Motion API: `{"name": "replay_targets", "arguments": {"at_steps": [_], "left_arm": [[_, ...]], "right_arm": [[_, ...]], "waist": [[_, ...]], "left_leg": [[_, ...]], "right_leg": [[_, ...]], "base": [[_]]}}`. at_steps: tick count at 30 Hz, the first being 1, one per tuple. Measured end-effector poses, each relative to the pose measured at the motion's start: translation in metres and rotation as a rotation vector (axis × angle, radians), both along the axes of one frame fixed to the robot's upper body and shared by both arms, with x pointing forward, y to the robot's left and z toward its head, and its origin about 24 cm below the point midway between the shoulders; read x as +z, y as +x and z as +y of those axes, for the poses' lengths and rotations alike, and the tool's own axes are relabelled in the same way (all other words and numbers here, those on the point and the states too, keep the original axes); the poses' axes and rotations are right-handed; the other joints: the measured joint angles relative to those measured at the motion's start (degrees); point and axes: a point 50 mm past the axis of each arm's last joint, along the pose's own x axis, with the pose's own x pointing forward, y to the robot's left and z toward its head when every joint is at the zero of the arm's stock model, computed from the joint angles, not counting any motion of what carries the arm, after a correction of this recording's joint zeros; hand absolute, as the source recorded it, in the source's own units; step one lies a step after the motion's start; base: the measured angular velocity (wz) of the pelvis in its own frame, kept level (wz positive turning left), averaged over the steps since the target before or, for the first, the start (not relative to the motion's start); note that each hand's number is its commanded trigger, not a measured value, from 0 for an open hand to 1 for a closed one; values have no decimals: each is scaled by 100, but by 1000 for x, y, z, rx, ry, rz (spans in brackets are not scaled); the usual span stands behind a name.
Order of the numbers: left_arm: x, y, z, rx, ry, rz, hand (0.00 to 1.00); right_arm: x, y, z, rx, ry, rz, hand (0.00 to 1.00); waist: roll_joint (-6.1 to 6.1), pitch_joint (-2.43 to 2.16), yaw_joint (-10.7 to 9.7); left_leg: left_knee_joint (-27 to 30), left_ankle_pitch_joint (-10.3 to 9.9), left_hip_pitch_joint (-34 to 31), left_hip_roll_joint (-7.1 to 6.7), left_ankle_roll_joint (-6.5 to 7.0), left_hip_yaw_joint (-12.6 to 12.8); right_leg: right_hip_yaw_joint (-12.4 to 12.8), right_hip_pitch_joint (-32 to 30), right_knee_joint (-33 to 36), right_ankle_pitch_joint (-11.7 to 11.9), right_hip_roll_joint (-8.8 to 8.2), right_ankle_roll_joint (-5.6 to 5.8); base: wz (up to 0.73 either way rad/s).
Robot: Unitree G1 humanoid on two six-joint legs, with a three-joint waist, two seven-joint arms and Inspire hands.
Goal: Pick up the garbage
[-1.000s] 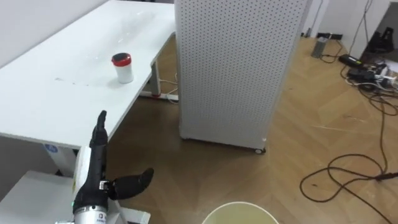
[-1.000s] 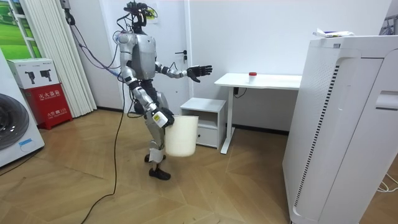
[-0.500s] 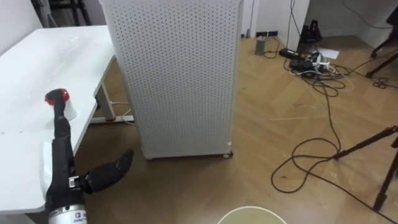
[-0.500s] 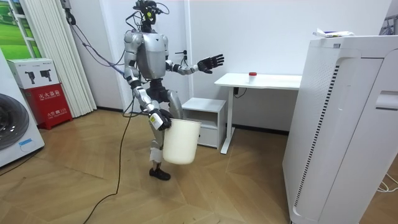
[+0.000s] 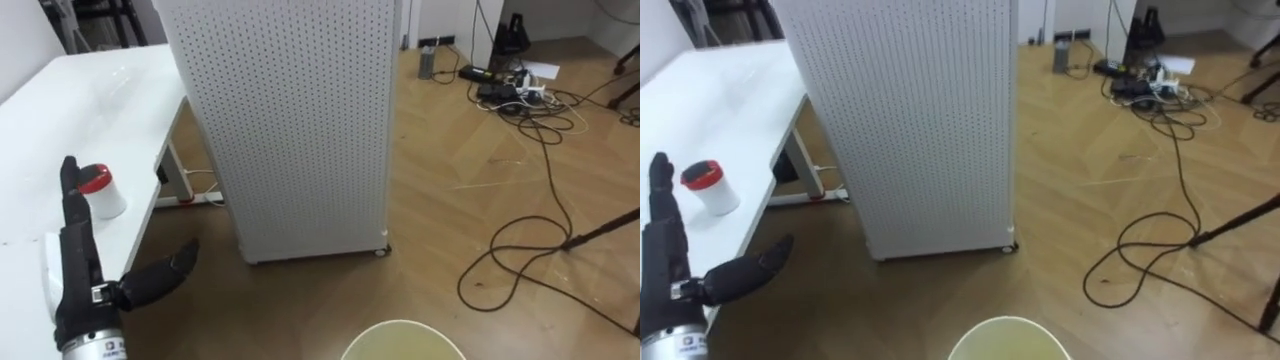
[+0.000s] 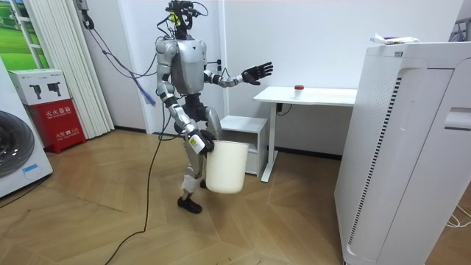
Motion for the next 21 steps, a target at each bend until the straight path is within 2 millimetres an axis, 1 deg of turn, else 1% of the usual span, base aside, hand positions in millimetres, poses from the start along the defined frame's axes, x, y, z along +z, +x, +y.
{"name": "replay_targets", "arguments": {"at_steps": [1, 2, 3, 4, 5, 6, 7, 8, 9, 10, 11, 12, 13, 14, 15, 16, 17, 18, 19, 20, 21], "left_arm": [[1, 0, 0, 0, 0, -5, 0], [4, 1, 0, -4, 2, -18, 0], [4, 0, 0, -1, -1, -21, 0], [5, 0, 2, 8, -1, -23, 0], [6, 0, 3, 10, 3, -25, 0], [7, 0, 5, 14, 6, -28, 0], [7, 0, 5, 14, -6, -30, 0], [6, 0, 5, 14, -15, -28, 0], [5, -2, 4, 12, -17, -22, 0], [4, -2, 3, 7, -17, -20, 0], [4, -2, 3, 5, -16, -20, 0], [4, -2, 3, 4, -9, -19, 0], [3, -3, 2, 2, -9, -13, 0], [3, -3, 3, 3, -5, -10, 0], [3, -4, 6, 12, 8, -8, 0], [3, -5, 8, 18, 10, -8, 0], [4, -5, 10, 29, 10, -10, 0], [4, -7, 13, 38, 10, -12, 0], [5, -9, 13, 43, 9, -14, 0], [6, -11, 14, 45, 10, -19, 0], [8, -11, 15, 42, 15, -24, 0]], "right_arm": [[0, 0, 0, 0, 1, 0, 100], [0, 0, 0, 0, 1, 0, 100], [0, 0, 1, 11, 4, 4, 100], [0, 1, 3, 25, 17, 2, 100], [-1, 1, 4, 31, 24, 3, 100], [-2, 0, 6, 46, 32, 7, 100], [-2, 0, 7, 49, 37, 8, 100], [-2, -1, 7, 51, 36, 9, 100], [-3, -2, 8, 64, 34, 19, 100], [-4, -3, 8, 69, 31, 25, 100], [-4, -3, 8, 69, 30, 25, 100], [-4, -2, 8, 70, 31, 23, 100], [-4, -3, 7, 77, 34, 24, 100], [-3, -1, 8, 85, 38, 20, 100], [-1, 1, 9, 103, 49, 5, 100], [0, 2, 10, 110, 55, -1, 100], [0, 3, 11, 122, 62, -5, 100], [1, 4, 12, 136, 68, -6, 100], [1, 4, 13, 143, 69, -7, 100], [1, 4, 13, 168, 64, -5, 100], [1, 4, 14, 193, 62, 1, 100]], "waist": [[34, 20, 36], [74, 66, 88], [121, 70, 163], [181, 84, 161], [188, 85, 129], [182, 82, 88], [158, 65, 74], [162, 68, 55], [182, 32, -16], [226, -1, -25], [246, -15, -18], [245, -27, 57], [268, -43, 127], [273, -51, 163], [281, -55, 201], [279, -56, 205], [249, -61, 242], [198, -54, 308], [187, -51, 339], [175, -39, 404], [177, -37, 423]], "left_leg": [[47, -39, 2, 9, 33, 6], [117, -98, 27, -3, 100, -16], [132, -147, 36, -6, 160, -122], [117, -155, 29, 8, 176, -253], [102, -154, 30, 18, 175, -277], [100, -158, 31, 19, 179, -310], [108, -226, 63, 7, 180, -309], [116, -273, 132, 5, 168, -339], [128, -376, 243, 14, 128, -459], [106, -476, 373, 48, 64, -529], [86, -514, 435, 59, 33, -524], [11, -580, 583, 116, -17, -522], [-83, -643, 734, 204, -82, -515], [-105, -659, 775, 258, -110, -510], [-87, -705, 833, 363, -194, -500], [-37, -724, 854, 421, -230, -494], [144, -733, 897, 481, -248, -479], [551, -713, 846, 518, -285, -356], [844, -691, 783, 535, -324, -340], [1525, -575, 592, 587, -513, -345], [2232, -301, 344, 676, -703, -352]], "right_leg": [[-20, -13, 56, 38, -10, 65], [-109, -201, 311, 123, -62, 196], [-161, -436, 311, -26, -6, 212], [-246, -700, -20, -86, 95, 121], [-255, -837, -238, -48, 159, 102], [-233, -1055, -855, 178, 234, 66], [-237, -1127, -1566, 590, 264, 35], [-241, -1119, -1846, 862, 275, -7], [-277, -983, -2117, 1228, 295, -125], [-327, -871, -2100, 1366, 364, -228], [-359, -829, -2070, 1413, 411, -273], [-372, -778, -1975, 1570, 485, -337], [-374, -771, -1816, 1530, 579, -390], [-404, -773, -1748, 1476, 622, -432], [-466, -781, -1567, 1291, 703, -504], [-511, -782, -1487, 1210, 732, -538], [-573, -772, -1359, 1044, 763, -617], [-601, -748, -1146, 869, 782, -695], [-636, -723, -1053, 774, 772, -745], [-724, -612, -949, 617, 769, -833], [-782, -447, -964, 500, 838, -904]], "base": [[-16], [-31], [-37], [-28], [9], [24], [27], [31], [35], [33], [16], [0], [-4], [-6], [0], [0], [-10], [-21], [-41], [-39], [-32]]}}
